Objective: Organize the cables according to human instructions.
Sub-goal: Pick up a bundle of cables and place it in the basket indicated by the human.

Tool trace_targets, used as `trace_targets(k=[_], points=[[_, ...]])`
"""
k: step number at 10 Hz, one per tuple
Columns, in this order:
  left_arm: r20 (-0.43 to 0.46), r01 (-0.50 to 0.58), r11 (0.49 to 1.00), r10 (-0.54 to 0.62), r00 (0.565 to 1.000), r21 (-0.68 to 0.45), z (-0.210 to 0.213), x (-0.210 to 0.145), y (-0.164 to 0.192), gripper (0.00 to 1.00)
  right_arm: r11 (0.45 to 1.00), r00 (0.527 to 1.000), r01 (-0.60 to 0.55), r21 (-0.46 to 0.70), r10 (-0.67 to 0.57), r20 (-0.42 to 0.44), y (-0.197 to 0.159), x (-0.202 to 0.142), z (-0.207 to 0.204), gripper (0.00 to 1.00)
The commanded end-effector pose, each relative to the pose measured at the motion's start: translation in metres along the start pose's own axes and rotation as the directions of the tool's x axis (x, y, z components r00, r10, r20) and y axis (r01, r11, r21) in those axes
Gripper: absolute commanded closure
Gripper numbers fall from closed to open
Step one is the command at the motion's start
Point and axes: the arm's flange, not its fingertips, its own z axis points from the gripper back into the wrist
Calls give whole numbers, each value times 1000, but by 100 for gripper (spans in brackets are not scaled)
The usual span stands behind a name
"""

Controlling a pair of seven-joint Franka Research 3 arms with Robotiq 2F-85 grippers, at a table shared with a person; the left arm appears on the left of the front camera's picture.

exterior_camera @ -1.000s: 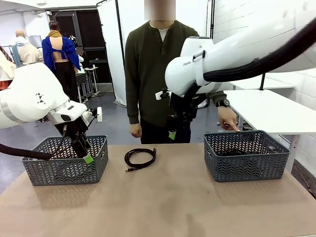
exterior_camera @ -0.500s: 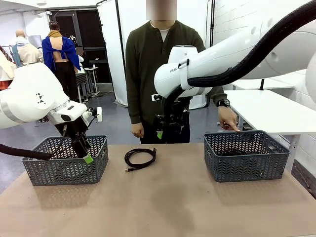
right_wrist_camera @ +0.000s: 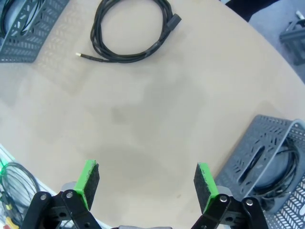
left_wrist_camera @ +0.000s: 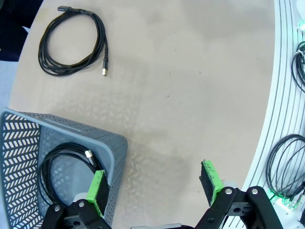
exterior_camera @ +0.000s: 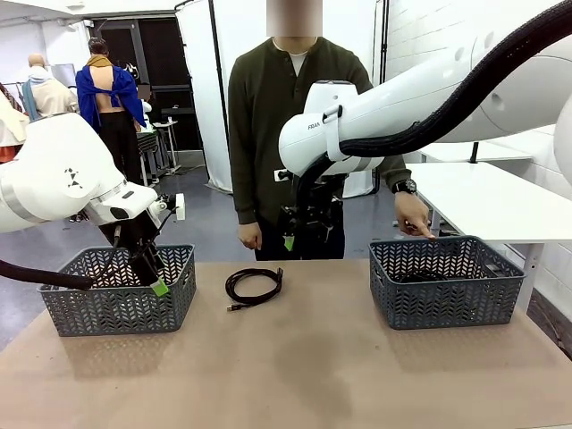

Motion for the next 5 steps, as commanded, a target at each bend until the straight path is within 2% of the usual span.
trace_targets(k=[1,2,5], points=[[-2,-2,1000,2,1000,5,1,2,2,0,1000,1000,-6,-2,6,4,-2,-2,1,0],[-2,-2,1000,2,1000,5,1,2,2,0,1000,1000,0,0,0,0,0,0,0,0],[-2,-2,1000,2,1000,5,1,2,2,0,973,973,232,-5,-232,-3,9,15,-16,0]])
